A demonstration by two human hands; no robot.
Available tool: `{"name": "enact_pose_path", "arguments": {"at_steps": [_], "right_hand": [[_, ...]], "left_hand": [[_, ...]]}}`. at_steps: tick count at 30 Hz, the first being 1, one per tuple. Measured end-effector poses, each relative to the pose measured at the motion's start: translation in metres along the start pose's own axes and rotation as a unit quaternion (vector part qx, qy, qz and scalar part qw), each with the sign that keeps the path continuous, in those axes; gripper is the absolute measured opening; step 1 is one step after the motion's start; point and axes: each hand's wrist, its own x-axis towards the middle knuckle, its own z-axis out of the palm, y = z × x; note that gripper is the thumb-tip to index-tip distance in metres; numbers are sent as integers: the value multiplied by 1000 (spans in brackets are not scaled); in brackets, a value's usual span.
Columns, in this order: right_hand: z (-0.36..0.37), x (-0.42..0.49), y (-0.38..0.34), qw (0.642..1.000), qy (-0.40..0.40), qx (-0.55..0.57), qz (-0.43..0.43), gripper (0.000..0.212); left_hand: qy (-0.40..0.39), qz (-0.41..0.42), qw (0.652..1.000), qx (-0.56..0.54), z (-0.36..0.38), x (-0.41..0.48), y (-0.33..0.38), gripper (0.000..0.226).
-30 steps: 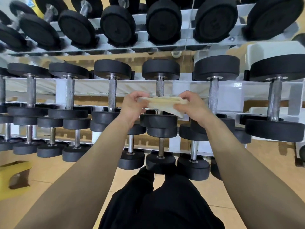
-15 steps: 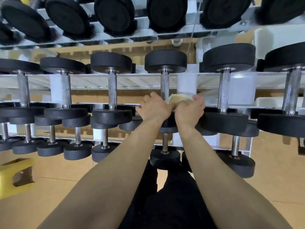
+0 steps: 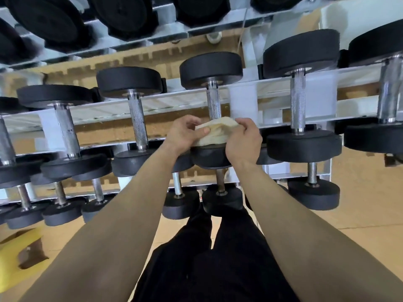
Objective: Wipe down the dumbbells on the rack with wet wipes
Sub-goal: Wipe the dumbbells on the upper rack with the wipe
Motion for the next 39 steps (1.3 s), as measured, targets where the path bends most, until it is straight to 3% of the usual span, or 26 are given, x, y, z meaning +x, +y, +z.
{"name": "enact_pose_path", "arguments": {"at_steps": [3, 5, 8, 11, 14, 17, 20, 23, 27, 29, 32, 36, 39], "right_hand": [[2, -1, 1, 1000, 15, -6, -7, 36], [5, 0, 4, 1000, 24, -4, -18, 37], [6, 3, 7, 998, 43, -1, -38, 37], [5, 0, 8, 997, 59, 11, -54, 35], [5, -2, 9, 995, 74, 40, -61, 37], [8, -1, 11, 994, 81, 48, -60, 38], [7, 1, 10, 994, 75, 52, -52, 35], [6, 1, 10, 996, 68, 47, -40, 31], [6, 1, 10, 996, 67, 51, -42, 27], [6, 2, 9, 996, 66, 49, -41, 25], [5, 2, 8, 996, 62, 42, -40, 24], [4, 2, 6, 997, 58, 34, -34, 22], [3, 2, 5, 998, 49, 24, -33, 21]], "left_hand": [[167, 11, 960, 226, 5, 1, 7, 39], [205, 49, 948, 238, 12, -6, 14, 25], [132, 25, 981, 137, 28, -10, 21, 6], [37, -47, 998, 11, 35, -8, 33, 16], [-7, -86, 996, -1, 38, 0, 45, 45], [-2, -127, 992, -9, 47, 10, 55, 56], [5, -168, 971, -171, 54, 15, 67, 56], [19, -179, 947, -268, 52, 22, 73, 73], [72, -148, 927, -336, 47, 37, 85, 42], [83, -134, 913, -376, 46, 41, 90, 40], [75, -117, 952, -272, 50, 31, 78, 34], [-33, -146, 985, -81, 48, 14, 60, 41], [-81, -140, 986, 41, 35, 9, 57, 63]]}}
